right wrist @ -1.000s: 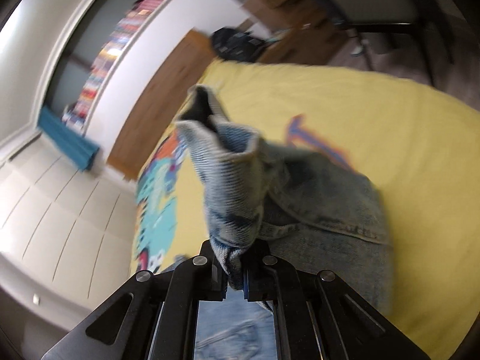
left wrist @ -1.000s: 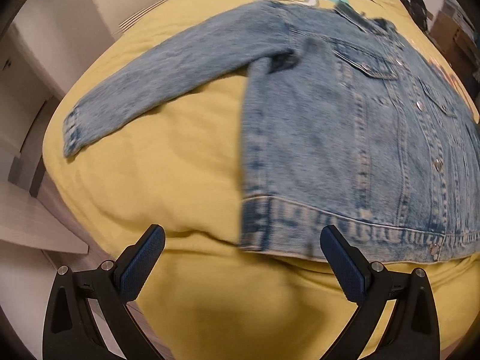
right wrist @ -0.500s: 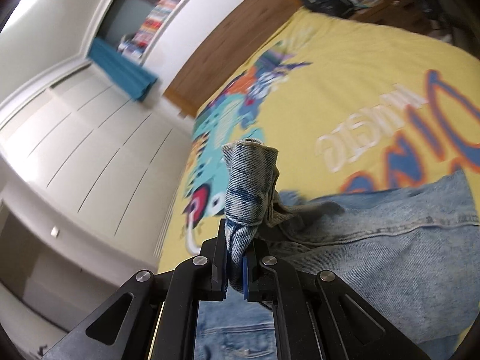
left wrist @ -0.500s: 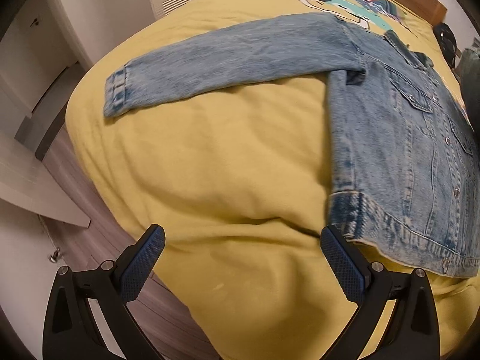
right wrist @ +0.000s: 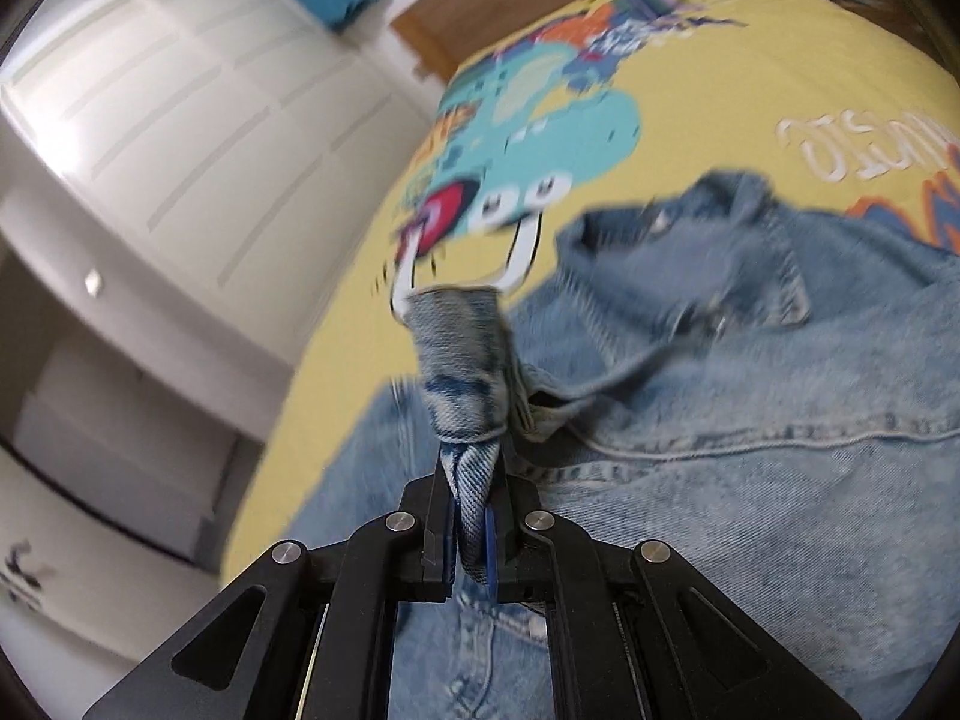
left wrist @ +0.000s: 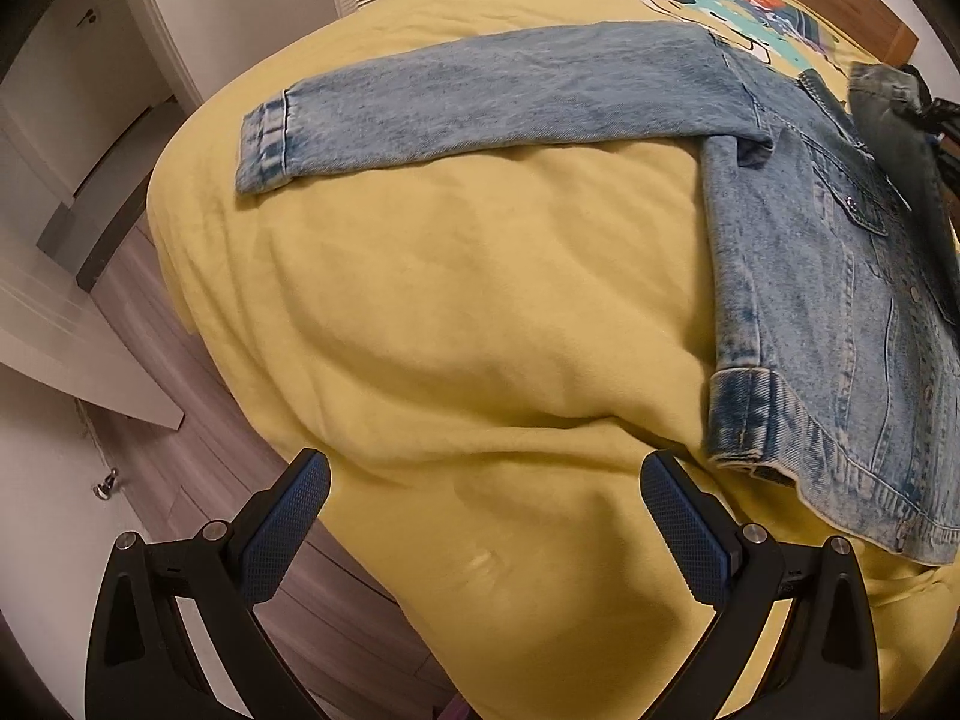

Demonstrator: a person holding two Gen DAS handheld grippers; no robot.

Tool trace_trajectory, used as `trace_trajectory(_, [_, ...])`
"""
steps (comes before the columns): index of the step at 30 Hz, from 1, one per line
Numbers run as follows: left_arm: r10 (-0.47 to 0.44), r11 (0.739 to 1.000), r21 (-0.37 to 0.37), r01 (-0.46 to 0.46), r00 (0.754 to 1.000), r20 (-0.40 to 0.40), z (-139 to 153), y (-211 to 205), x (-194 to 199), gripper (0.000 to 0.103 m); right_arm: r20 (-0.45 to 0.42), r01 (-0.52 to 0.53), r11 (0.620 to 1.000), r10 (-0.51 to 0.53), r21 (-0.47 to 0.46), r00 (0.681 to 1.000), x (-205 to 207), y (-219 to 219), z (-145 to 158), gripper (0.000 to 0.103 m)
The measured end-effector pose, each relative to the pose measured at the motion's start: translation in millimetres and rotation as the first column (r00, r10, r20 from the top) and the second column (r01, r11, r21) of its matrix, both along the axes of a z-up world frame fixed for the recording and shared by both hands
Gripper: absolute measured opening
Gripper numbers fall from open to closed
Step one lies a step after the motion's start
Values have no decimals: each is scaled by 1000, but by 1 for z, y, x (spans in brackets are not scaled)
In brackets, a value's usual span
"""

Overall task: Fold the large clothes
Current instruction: 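Carry the sleeve cuff across the jacket front with the right gripper and release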

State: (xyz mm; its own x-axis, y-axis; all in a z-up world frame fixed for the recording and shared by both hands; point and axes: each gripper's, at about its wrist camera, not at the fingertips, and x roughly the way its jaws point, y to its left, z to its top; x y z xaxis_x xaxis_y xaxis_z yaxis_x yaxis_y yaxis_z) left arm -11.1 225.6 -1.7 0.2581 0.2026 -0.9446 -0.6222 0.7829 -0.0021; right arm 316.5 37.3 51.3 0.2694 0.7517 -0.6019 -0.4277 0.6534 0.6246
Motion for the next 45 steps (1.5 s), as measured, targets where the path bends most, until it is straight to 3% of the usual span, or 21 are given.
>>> trace_trajectory(9, [5, 1000, -2, -5, 1000, -8, -4, 1, -1, 102, 39, -145, 961, 158, -234, 987, -41, 45, -48, 9])
trace_trajectory(22, [-4, 1000, 6, 4, 1000, 2, -4, -1, 1, 102, 126, -271, 868, 350, -415, 928, -88, 72, -69, 10])
trace_trajectory(29, [-18, 1000, -1, 18, 1000, 13, -1, -3, 1, 102, 150, -263, 848, 367, -461, 918, -94, 77, -71, 13])
trace_trajectory(33, [-36, 999, -14, 36, 999, 7, 0, -5, 3, 102, 152, -272, 849, 375, -453, 914, -100, 78, -69, 39])
trace_trajectory(39, [-82, 996, -17, 82, 997, 4, 0, -10, 7, 102, 168, -269, 862, 369, -430, 914, -113, 74, -62, 47])
trace_trajectory(45, [-100, 995, -26, 101, 994, 38, 4, -17, 13, 102, 192, -251, 886, 345, -390, 919, -124, 54, -49, 48])
